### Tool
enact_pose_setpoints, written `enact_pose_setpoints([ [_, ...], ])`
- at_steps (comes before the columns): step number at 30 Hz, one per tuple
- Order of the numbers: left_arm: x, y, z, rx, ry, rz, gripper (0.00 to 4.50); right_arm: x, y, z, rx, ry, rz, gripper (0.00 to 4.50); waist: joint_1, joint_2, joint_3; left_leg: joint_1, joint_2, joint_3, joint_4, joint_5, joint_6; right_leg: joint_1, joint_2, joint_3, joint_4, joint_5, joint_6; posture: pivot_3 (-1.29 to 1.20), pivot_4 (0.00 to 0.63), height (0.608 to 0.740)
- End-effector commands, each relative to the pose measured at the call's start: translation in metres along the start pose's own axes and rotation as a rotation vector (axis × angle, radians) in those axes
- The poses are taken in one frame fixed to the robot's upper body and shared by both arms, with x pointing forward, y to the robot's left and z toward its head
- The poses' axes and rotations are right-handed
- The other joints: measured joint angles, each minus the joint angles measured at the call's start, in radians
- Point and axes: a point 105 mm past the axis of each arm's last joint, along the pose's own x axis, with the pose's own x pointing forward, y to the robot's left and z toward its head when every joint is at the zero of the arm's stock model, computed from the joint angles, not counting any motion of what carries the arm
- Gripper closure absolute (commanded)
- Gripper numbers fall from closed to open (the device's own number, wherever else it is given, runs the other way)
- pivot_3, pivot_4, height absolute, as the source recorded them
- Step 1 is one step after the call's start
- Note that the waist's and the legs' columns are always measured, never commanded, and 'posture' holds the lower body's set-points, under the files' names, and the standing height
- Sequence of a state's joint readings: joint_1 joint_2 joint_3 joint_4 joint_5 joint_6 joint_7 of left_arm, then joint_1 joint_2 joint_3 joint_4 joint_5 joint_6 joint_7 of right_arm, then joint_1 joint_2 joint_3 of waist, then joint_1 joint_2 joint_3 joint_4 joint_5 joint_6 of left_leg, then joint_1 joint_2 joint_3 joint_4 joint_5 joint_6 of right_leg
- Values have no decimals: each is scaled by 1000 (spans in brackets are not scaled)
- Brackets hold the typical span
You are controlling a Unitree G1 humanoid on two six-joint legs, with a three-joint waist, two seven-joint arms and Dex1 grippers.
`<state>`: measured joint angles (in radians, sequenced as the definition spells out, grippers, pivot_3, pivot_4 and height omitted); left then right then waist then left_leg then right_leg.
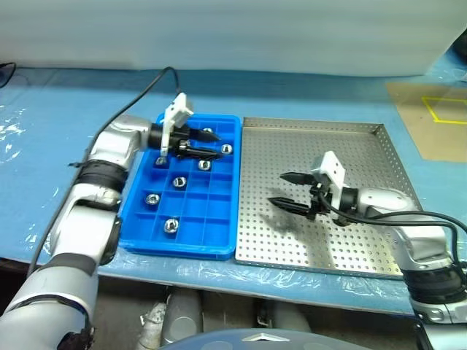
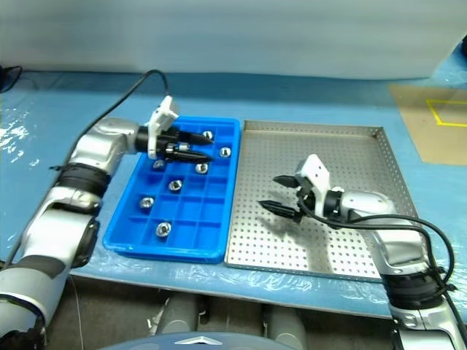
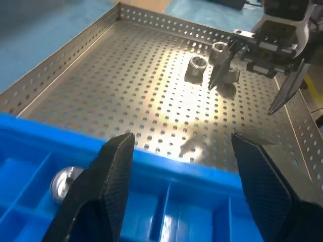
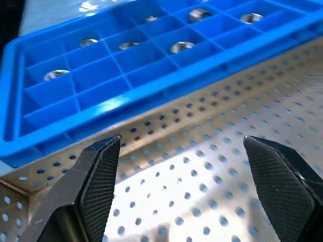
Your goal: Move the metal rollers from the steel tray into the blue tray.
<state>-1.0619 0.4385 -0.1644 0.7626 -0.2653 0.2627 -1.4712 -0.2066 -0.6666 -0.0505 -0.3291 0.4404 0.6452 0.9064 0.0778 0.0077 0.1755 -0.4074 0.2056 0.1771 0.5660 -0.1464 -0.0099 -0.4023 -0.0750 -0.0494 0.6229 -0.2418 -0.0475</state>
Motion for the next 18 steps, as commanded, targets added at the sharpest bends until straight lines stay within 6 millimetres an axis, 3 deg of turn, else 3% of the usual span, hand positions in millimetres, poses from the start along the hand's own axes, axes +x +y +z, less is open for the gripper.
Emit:
enact_pose_setpoints([
  [1, 28, 0, 17, 74, -32, -48, 1271, -28, -15, 8, -25, -57, -188, 461, -8, 0, 0, 0, 0, 0, 0, -1, 0, 1, 0, 0, -1, 0, 0, -397, 150, 740],
  [4, 50, -3, 18, 94, -52, -78, 1271, -47, -21, -3, -9, -48, -309, 461, -18, 0, 0, 2, 0, 1, 2, -3, 1, 5, -1, 0, -3, 0, 0, -446, 150, 740],
  [10, 88, -26, -3, 115, -44, -197, 1271, -74, -21, -25, 48, -29, -467, 461, -70, 0, 0, 2, -1, 0, 3, -3, 6, 5, 0, 1, -4, 1, 2, -516, 150, 740],
  [14, 103, -36, -6, 127, -46, -242, 1271, -84, -27, -39, 71, -15, -552, 461, -100, 0, 0, 2, -1, 0, 5, -4, 7, 5, 0, 1, -4, 2, 3, -542, 150, 740],
  [18, 106, -39, -4, 134, -60, -260, 1271, -83, -27, -51, 101, -4, -568, 461, -113, 0, 0, 2, -1, 0, 6, -5, 5, 6, 0, 1, -4, 2, 4, -538, 150, 740],
])
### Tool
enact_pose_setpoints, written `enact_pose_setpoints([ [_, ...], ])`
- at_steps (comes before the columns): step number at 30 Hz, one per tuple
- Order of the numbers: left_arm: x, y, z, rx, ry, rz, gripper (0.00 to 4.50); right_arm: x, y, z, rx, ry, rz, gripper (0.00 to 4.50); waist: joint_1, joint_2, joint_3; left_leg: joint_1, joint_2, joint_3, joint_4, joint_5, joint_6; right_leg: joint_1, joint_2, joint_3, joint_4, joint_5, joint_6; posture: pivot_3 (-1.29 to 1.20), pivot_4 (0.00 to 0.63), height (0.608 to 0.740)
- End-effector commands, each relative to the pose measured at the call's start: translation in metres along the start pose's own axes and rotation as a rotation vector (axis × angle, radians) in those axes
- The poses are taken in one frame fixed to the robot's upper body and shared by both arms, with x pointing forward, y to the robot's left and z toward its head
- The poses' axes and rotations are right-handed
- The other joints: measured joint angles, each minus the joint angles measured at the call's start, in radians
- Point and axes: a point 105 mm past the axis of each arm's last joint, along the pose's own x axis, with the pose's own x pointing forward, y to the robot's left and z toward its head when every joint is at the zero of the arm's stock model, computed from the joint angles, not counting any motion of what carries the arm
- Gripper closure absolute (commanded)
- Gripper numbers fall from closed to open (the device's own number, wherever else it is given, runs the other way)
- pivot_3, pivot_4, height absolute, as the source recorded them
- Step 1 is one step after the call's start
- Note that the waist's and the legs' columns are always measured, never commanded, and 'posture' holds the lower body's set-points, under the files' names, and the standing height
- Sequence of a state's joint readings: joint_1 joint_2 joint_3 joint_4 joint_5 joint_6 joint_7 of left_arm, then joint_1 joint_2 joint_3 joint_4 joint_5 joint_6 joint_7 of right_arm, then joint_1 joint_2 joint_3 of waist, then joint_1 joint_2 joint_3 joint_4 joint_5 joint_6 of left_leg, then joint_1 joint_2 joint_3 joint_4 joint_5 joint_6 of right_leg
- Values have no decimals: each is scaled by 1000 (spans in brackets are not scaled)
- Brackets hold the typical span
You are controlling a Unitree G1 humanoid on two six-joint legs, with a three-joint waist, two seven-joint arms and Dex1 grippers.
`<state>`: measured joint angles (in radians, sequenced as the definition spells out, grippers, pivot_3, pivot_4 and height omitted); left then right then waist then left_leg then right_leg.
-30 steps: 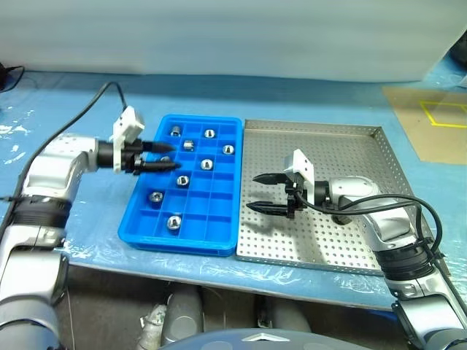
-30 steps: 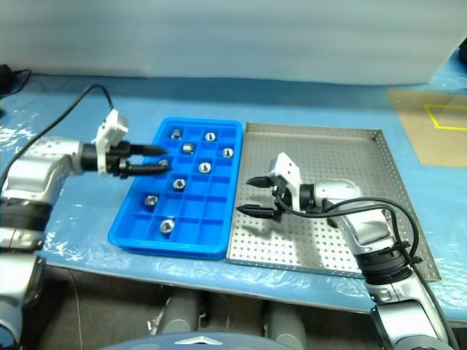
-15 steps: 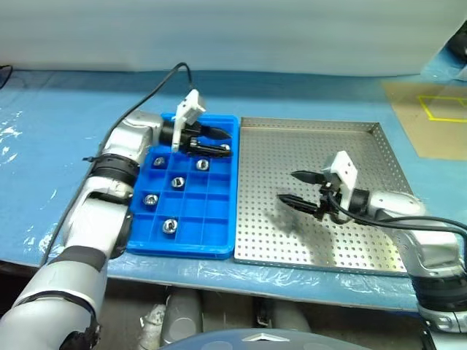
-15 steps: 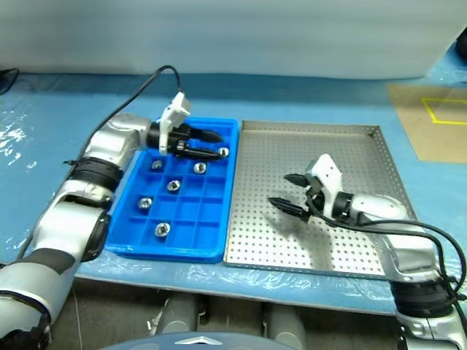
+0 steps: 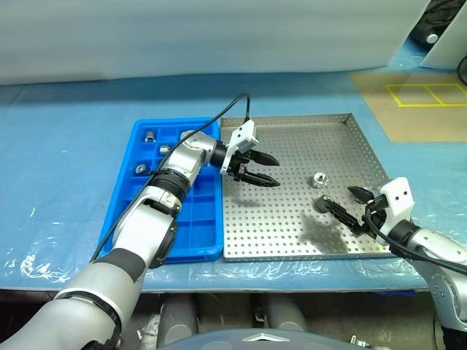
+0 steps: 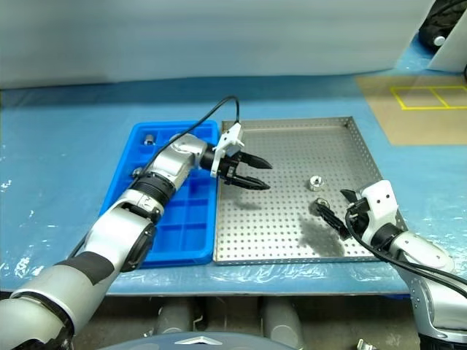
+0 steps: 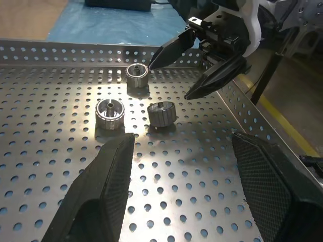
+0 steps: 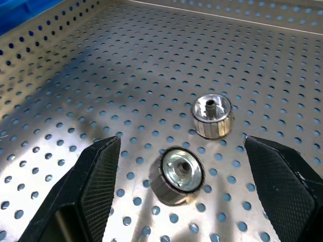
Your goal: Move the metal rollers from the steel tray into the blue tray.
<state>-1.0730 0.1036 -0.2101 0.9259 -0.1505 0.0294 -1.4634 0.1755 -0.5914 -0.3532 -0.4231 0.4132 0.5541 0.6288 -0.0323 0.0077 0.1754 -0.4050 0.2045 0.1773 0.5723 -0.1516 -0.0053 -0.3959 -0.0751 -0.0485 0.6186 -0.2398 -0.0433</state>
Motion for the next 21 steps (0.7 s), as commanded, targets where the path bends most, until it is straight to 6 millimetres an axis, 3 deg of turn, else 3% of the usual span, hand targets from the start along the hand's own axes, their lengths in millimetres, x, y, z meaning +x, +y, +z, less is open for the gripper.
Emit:
enact_pose_setpoints([
  [1, 1, 1, 10, 49, -17, 3, 1271, 1, -3, -3, 5, -18, -27, 461, -5, 0, 0, 0, 0, 0, 0, 0, 0, 0, 0, 0, 0, 0, 0, -531, 150, 740],
  [6, -3, 6, 14, 42, -39, 41, 1271, 12, 4, -19, 13, 18, 5, 461, -9, 0, 0, -1, 0, 0, 1, 0, 5, 1, 0, 0, -2, 0, 0, -503, 150, 740],
  [18, -16, 6, 11, 26, -32, 90, 1271, 31, 0, -48, 45, 70, 13, 461, -6, 0, 0, 0, 1, 0, 0, -2, 7, 5, -2, -1, -6, 0, 0, -429, 150, 740],
  [21, -23, 8, 11, 18, -30, 108, 1223, 34, -3, -48, 35, 72, 4, 1359, -7, 0, 0, 2, 1, 0, 0, -2, 8, 7, -2, -1, -7, 0, 0, -414, 150, 740],
])
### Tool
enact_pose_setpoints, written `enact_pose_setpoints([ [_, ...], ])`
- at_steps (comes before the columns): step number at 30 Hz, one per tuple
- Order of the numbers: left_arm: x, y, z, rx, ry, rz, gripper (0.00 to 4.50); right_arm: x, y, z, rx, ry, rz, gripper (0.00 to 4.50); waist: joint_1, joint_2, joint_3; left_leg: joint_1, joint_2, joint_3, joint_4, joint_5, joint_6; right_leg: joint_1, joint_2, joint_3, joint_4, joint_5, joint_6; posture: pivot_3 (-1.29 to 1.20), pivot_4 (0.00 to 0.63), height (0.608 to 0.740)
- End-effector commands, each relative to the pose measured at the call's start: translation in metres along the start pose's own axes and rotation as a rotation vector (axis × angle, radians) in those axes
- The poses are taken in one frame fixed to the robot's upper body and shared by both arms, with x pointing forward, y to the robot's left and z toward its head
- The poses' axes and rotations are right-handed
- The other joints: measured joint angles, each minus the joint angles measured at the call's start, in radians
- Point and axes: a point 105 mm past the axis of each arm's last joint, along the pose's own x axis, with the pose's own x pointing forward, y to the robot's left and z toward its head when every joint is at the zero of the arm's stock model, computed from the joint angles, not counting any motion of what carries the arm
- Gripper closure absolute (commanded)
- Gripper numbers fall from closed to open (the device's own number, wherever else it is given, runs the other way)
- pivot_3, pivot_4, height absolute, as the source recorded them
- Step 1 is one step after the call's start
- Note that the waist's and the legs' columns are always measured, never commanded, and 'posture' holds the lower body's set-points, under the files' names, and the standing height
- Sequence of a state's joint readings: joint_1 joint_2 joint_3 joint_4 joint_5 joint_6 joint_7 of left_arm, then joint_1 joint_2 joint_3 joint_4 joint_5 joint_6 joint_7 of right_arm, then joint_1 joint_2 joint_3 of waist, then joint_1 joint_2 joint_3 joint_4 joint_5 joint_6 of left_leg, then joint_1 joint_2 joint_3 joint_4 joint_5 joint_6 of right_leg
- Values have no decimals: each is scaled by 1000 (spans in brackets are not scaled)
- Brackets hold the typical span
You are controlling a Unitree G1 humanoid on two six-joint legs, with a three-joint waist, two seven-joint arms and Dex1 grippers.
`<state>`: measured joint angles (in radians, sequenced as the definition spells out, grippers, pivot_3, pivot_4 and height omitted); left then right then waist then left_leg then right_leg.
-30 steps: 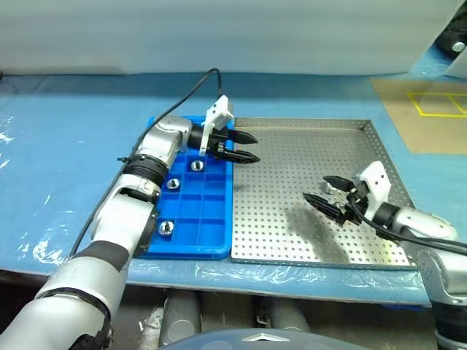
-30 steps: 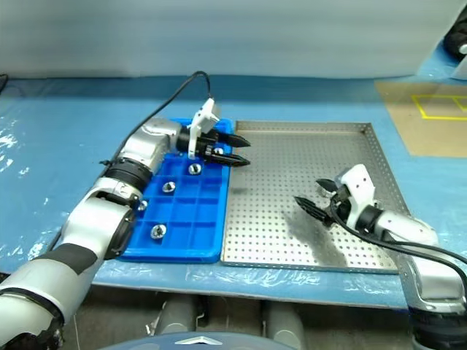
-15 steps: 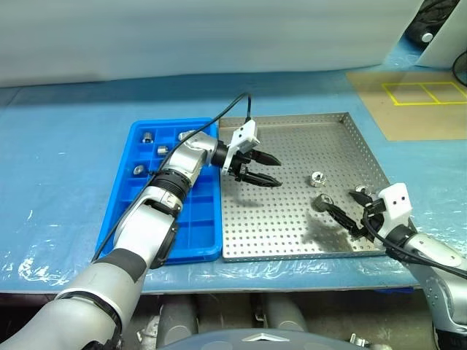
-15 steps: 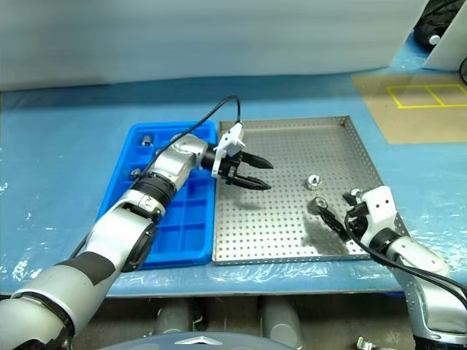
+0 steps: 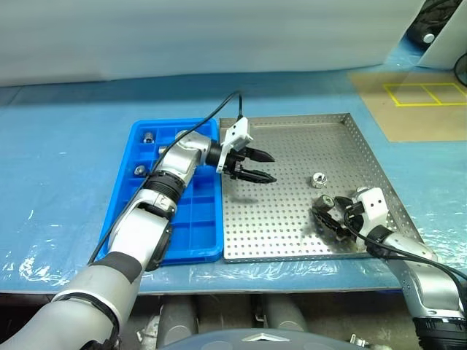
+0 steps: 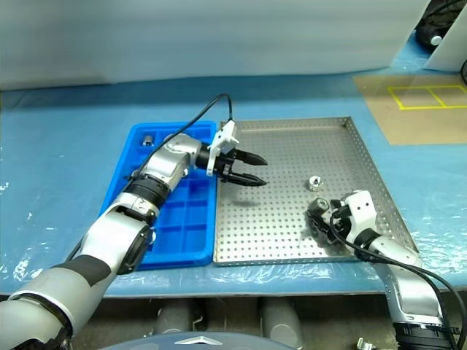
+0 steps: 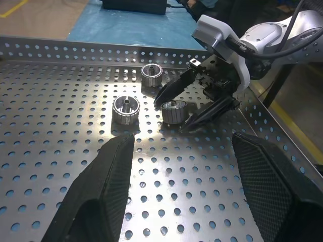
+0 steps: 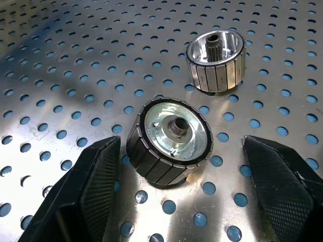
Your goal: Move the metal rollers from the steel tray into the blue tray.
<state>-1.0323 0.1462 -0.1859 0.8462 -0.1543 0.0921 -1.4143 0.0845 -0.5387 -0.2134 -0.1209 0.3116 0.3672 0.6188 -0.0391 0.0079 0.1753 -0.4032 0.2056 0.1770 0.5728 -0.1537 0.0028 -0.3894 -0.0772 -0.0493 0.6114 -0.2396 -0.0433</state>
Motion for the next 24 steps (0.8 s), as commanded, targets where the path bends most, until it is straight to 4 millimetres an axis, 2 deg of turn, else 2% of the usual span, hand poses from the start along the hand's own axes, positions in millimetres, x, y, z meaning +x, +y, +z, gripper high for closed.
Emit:
enact_pose_setpoints([
  [1, -10, 3, 14, 42, -25, 22, 1223, 4, 0, -6, -17, 31, 1, 1701, 0, 0, 0, 0, 0, 0, 0, 0, 0, 0, 0, 0, 0, 0, 0, -412, 150, 740],
  [2, -12, 4, 15, 44, -24, 30, 1223, 5, -1, -7, -28, 38, -1, 2000, 0, 0, 0, 0, 0, 0, 0, 0, 0, 0, 0, 0, 0, 0, 0, -410, 150, 740],
  [4, -18, 8, 16, 43, -19, 61, 1223, 8, 2, 1, -19, 4, 27, 2000, 0, 0, 0, 0, 0, 0, 0, 0, 0, 0, 0, 0, 0, 0, 0, -402, 150, 740],
  [8, -43, 21, 18, 77, 30, 144, 1223, 14, -2, 11, -65, -9, 7, 2831, -1, 0, 0, 0, 0, 0, -1, 0, 0, 0, 0, 0, 0, 0, 0, -390, 150, 740],
  [12, -72, 44, 36, 97, 21, 299, 1223, 21, 5, 22, -91, -34, 48, 2831, 3, 0, 0, -1, 0, 0, -1, 0, 0, -1, 0, 0, 0, 0, 0, -375, 150, 740],
  [17, -102, 56, 54, 86, -9, 403, 1223, 29, 23, 43, -122, -80, 139, 2831, 12, 0, 0, -1, 0, 0, -3, 0, 1, -1, 0, 0, -3, 0, 0, -340, 150, 740],
  [20, -124, 56, 59, 72, -24, 440, 1223, 32, 47, 62, -161, -106, 265, 2831, 12, 0, 0, -2, 0, -1, -4, 0, 1, -3, 0, 0, -3, 0, 0, -322, 150, 740],
  [24, -136, 52, 55, 50, -24, 440, 1223, 31, 59, 72, -190, -109, 342, 2831, 31, 0, 1, -2, 0, 0, -7, 0, 0, -4, 0, 0, -3, 0, 0, -292, 150, 740],
])
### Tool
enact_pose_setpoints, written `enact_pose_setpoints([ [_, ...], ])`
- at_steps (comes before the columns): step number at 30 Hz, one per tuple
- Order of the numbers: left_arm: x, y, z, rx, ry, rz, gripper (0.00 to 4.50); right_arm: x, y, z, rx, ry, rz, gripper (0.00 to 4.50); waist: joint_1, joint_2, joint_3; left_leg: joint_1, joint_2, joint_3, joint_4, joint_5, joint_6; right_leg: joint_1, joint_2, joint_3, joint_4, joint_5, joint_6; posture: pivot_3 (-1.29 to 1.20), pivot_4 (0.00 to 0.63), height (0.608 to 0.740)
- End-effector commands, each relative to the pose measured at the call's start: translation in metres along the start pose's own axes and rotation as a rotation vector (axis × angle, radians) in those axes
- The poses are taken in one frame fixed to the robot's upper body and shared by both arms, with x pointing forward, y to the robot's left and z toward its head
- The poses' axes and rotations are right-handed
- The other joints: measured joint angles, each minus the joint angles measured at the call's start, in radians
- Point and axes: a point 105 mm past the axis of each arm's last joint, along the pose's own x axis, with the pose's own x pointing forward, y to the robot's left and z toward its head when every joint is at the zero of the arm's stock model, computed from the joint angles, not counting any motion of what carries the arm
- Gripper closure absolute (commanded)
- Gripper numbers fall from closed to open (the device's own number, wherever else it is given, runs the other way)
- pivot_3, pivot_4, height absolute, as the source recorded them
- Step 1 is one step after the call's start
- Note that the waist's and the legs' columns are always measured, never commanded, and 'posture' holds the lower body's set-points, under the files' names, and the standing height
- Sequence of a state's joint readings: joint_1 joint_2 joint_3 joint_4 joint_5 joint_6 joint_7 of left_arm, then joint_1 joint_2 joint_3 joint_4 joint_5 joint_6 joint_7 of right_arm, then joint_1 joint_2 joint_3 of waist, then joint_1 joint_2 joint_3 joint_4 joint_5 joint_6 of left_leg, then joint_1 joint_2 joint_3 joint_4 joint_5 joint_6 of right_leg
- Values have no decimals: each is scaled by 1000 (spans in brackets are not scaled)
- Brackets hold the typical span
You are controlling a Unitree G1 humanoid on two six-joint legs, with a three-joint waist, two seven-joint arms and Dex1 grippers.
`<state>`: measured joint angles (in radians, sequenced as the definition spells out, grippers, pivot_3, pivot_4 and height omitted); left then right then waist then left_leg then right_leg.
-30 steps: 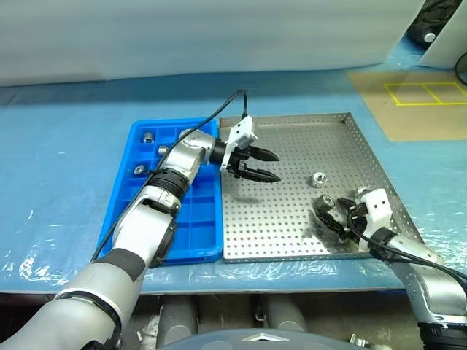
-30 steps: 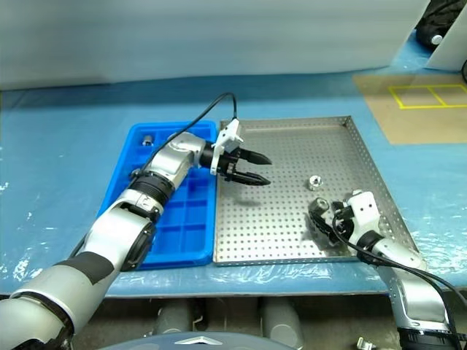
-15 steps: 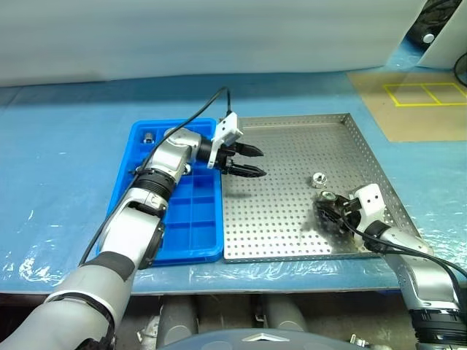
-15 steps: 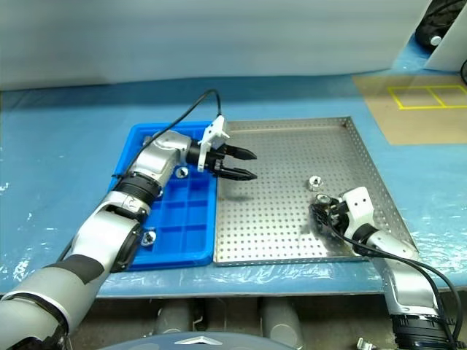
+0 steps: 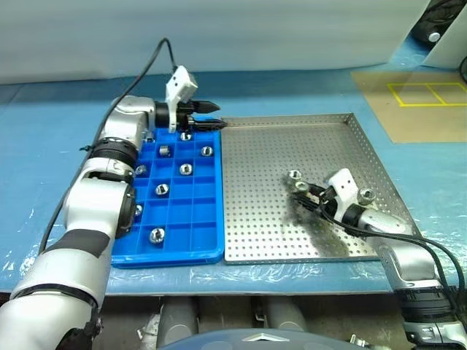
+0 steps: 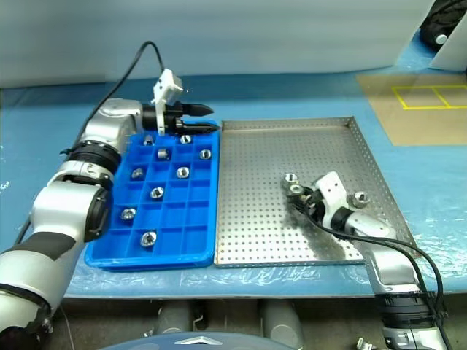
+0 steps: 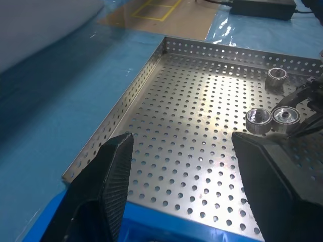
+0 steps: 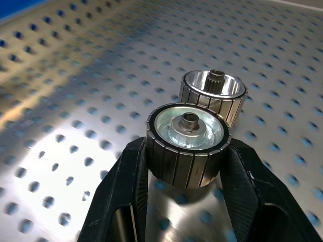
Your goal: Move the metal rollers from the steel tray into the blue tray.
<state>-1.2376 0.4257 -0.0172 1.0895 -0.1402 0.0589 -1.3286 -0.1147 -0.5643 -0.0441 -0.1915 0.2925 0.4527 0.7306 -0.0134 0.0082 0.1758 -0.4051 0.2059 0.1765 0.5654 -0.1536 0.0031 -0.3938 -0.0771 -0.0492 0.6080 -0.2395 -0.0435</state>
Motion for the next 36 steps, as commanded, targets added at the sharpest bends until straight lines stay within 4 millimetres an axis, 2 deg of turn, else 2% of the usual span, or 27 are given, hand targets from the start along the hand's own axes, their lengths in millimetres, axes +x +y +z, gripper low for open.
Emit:
enact_pose_setpoints([
  [1, -12, 3, 11, 20, -31, 6, 1223, 1, 8, 23, -59, -44, 66, 2831, 11, 0, 0, 0, 0, 0, 0, 0, 0, 0, 0, 0, 0, 0, 0, -286, 150, 740],
  [5, -10, -6, 2, 18, -13, -40, 1223, 4, 3, 19, -67, -26, 66, 2831, 35, 0, 0, 0, 0, 1, 0, 0, 0, 0, -1, 0, 0, 0, 0, -270, 150, 740],
  [10, -1, -33, -6, 5, -6, -199, 1223, 5, 7, 20, -49, -34, 92, 2831, 54, 0, 0, -1, -1, 1, 0, 0, 0, -1, -2, 0, 1, 0, 0, -272, 150, 740],
  [14, 23, -48, -22, 131, 31, -241, 1223, 2, 10, 37, 29, -115, 110, 2831, 58, 0, 0, 0, -1, 1, 0, 0, 0, 0, -3, 0, 1, 0, 0, -285, 150, 740],
  [19, 59, -56, -23, 174, 9, -237, 1223, -5, 12, 58, 76, -175, 133, 2831, 55, 0, 0, -1, -1, 1, 2, 0, 0, -1, -2, 0, 2, 0, 0, -318, 150, 740],
  [26, 96, -59, -18, 275, -25, -148, 1223, -13, 15, 61, 88, -171, 121, 2831, 51, 0, 0, -1, -1, 1, 1, 1, -1, -1, -2, 0, 2, 0, 0, -367, 150, 740],
  [30, 106, -56, -10, 300, -71, -72, 1223, -13, 24, 65, 94, -184, 135, 2831, 46, 0, 0, -1, -1, 1, 1, 0, -1, -1, -2, 1, 1, 0, 0, -392, 150, 740],
  [34, 101, -76, -29, 368, -36, -234, 1223, -14, 25, 74, 117, -216, 136, 2831, 30, 0, 0, 0, -1, 1, 1, 0, -1, -1, -2, 1, 1, 0, 0, -404, 150, 740],
  [36, 97, -80, -35, 389, -20, -269, 1223, -15, 25, 75, 127, -219, 132, 2831, 25, 0, 0, 0, -1, 1, 1, 0, -1, -1, -2, 1, 1, 0, 0, -404, 150, 740],
])
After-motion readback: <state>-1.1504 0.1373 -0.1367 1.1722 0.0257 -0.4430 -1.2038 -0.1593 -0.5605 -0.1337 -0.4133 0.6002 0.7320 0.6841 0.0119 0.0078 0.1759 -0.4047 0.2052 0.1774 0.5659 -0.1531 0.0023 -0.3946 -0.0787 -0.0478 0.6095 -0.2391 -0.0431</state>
